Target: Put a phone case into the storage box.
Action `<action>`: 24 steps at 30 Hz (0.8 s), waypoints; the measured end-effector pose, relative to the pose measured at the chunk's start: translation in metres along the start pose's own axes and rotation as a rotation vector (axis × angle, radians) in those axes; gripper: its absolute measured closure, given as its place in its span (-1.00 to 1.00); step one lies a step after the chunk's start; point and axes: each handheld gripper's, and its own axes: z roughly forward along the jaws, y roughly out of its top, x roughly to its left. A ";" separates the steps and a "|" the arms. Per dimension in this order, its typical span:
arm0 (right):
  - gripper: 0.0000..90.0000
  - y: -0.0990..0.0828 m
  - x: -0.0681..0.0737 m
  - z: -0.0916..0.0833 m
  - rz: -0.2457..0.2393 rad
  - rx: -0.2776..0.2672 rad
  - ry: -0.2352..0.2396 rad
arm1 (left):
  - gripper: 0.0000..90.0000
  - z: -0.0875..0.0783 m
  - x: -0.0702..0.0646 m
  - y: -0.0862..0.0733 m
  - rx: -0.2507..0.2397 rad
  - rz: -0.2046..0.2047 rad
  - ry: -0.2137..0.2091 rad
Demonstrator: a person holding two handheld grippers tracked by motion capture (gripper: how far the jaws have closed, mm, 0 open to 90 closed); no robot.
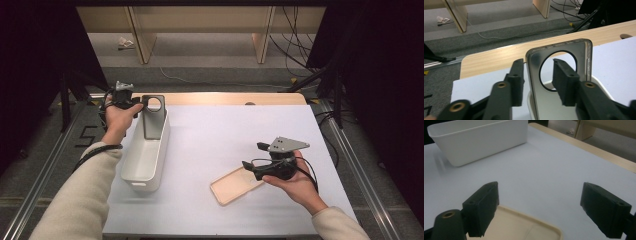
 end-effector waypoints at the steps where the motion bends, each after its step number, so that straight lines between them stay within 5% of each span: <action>1: -0.64 0.000 0.000 0.000 0.000 0.000 0.001 | 0.25 -0.001 0.000 0.000 0.000 -0.003 0.005; 8: -0.64 0.000 0.000 0.000 0.000 0.001 -0.002 | -0.02 -0.012 0.000 0.002 0.005 -0.037 -0.009; 13: -0.64 0.000 0.000 0.000 0.000 0.004 -0.005 | -0.43 -0.025 -0.004 0.003 0.024 -0.065 -0.051; 19: -0.64 0.000 0.001 0.001 -0.001 0.006 -0.005 | -0.83 -0.046 -0.012 -0.002 0.004 -0.025 -0.084; 24: -0.64 0.000 0.001 0.001 0.006 0.014 -0.005 | -0.94 -0.066 -0.019 -0.013 -0.025 0.006 -0.120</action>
